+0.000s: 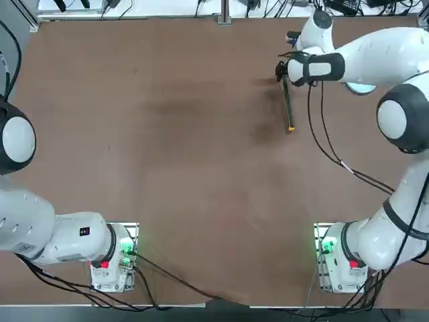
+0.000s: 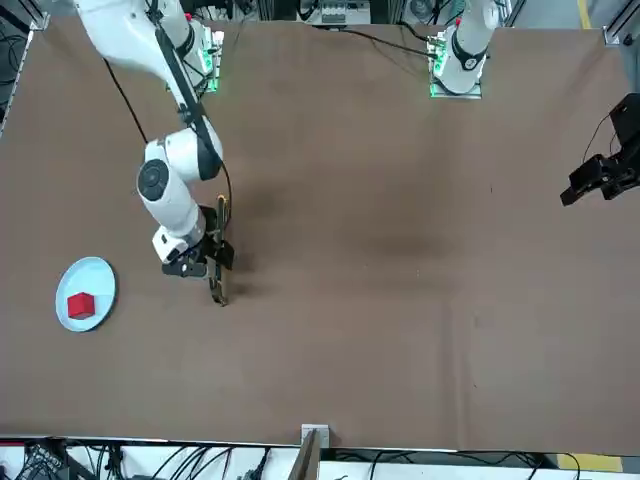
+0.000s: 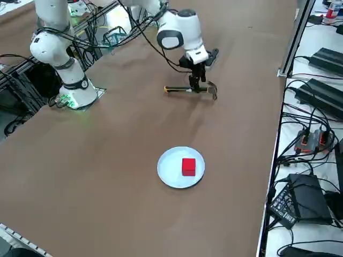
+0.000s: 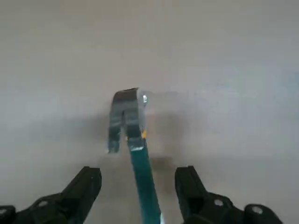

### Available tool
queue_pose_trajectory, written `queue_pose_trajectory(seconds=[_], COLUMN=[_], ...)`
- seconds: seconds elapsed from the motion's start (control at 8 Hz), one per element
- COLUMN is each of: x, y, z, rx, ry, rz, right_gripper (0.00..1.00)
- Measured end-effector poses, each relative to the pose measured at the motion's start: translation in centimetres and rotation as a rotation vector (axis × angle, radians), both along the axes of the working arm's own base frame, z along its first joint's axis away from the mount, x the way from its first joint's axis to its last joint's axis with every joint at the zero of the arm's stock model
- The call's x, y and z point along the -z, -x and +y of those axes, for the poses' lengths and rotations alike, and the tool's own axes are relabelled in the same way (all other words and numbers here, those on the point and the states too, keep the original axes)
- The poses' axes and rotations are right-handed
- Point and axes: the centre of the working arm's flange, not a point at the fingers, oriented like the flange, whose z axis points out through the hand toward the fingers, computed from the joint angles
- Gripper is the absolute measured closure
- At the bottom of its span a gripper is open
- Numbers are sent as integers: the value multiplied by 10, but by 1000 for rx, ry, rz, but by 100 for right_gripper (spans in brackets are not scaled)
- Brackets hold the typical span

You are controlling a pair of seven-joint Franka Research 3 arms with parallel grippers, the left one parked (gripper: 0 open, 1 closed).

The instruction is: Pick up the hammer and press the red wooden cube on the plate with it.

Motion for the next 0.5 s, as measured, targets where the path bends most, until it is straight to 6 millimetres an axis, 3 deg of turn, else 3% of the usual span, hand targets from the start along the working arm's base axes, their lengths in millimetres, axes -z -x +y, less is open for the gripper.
queue_pose_trajectory(seconds=[0.38, 0.5], x=[9, 10], y=[0, 0], z=[-3, -3], rx=[6, 7], ry=[4, 4], rz=[5, 5], right_gripper=[14, 24])
